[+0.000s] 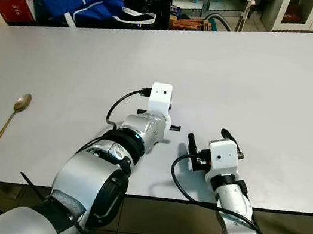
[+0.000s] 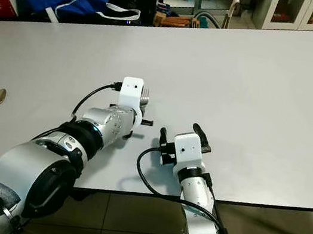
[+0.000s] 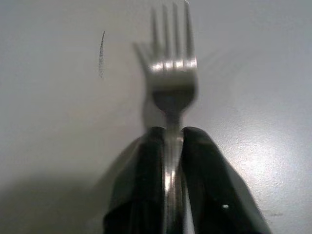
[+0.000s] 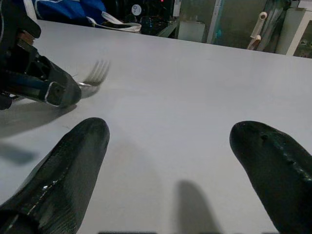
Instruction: Setting the table
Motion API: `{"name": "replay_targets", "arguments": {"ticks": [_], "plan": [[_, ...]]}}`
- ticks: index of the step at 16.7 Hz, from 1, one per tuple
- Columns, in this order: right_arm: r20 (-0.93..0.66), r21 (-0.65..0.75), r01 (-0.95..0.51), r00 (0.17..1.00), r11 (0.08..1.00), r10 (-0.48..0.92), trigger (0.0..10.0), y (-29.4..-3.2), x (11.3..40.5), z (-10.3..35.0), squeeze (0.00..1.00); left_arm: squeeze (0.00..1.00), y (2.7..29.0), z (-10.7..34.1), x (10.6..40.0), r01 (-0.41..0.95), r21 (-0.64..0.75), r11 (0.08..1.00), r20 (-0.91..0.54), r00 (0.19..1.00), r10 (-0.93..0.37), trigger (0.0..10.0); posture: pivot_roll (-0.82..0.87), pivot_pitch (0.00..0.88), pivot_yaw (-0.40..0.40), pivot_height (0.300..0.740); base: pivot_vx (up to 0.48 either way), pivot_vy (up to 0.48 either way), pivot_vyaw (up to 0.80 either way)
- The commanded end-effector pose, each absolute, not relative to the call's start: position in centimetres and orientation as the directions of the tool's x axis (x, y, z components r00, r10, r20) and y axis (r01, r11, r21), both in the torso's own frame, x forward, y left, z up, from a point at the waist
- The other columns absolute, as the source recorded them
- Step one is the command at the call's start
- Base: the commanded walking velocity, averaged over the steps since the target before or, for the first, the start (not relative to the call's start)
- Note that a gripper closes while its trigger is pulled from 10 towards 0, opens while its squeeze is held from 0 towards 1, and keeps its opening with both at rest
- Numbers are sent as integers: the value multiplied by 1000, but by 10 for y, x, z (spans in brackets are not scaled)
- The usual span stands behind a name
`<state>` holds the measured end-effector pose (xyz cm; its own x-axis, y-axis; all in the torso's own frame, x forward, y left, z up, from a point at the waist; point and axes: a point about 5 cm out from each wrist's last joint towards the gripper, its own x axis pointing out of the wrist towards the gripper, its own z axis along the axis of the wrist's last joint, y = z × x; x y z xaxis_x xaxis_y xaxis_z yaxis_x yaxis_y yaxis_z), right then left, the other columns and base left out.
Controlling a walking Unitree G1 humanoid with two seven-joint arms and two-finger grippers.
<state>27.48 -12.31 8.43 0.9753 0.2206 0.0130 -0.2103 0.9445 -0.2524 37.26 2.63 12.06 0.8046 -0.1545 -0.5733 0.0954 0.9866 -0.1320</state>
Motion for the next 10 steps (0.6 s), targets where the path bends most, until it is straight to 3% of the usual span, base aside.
{"name": "replay_targets", "arguments": {"ticks": [1, 7, 8, 10], "plan": [[16, -247, -223, 972, 943, 234, 10000, -117, 275, 86, 0, 976, -28, 116, 348, 217, -182, 959, -597, 751, -283, 10000, -292, 35, 206, 731, 0, 0, 0], [12, -246, -225, 972, 943, 235, 10000, -115, 275, 85, 0, 933, -31, 114, 346, 209, -188, 960, -605, 745, -281, 10000, -292, 36, 210, 731, 0, 0, 0], [11, -247, -226, 972, 942, 236, 10000, -115, 275, 85, 0, 0, -35, 117, 345, 218, -208, 953, -601, 741, -301, 10000, -290, 36, 210, 731, 0, 0, 0], [11, -247, -227, 972, 942, 237, 10000, -115, 275, 85, 0, 0, -39, 125, 347, 237, -217, 947, -575, 753, -321, 10000, -289, 37, 210, 731, 0, 0, 0]]}}
